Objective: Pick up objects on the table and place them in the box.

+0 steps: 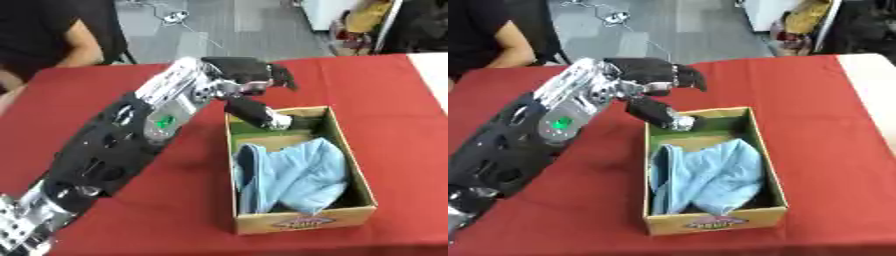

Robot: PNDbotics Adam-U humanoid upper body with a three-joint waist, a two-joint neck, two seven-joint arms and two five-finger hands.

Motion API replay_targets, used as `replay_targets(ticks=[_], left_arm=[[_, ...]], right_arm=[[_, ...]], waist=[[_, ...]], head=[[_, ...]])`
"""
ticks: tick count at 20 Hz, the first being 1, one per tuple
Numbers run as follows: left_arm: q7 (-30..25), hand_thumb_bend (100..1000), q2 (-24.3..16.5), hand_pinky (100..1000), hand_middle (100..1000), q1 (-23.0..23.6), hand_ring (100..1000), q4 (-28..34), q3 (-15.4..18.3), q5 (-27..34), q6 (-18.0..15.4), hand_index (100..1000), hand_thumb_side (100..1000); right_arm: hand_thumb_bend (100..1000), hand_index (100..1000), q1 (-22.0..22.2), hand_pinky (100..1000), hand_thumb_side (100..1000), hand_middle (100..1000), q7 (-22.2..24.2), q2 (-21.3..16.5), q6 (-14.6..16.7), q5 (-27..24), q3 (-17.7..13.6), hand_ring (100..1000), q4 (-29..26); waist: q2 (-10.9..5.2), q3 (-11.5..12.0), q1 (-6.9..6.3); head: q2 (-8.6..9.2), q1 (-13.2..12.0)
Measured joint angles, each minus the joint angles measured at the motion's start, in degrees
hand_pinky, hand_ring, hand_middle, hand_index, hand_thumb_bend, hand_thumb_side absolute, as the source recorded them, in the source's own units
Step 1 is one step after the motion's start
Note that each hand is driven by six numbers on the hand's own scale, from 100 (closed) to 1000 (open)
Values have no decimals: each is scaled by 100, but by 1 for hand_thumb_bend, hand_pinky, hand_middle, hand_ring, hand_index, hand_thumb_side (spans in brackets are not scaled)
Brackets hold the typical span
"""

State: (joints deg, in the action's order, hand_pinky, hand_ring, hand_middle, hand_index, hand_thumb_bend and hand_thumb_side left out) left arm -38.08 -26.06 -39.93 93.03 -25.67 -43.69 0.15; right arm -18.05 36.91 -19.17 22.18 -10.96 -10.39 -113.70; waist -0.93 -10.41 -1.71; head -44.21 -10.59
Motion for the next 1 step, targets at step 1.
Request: replay_targets(ticks=[1], left_arm=[[112,344,-1,770,926,28,859,31,38,-7,5,941,1000]], right_arm=[[100,985,0,606,755,810,0,0,0,0,0,786,0]], waist=[[0,1,0]], head=[[0,0]])
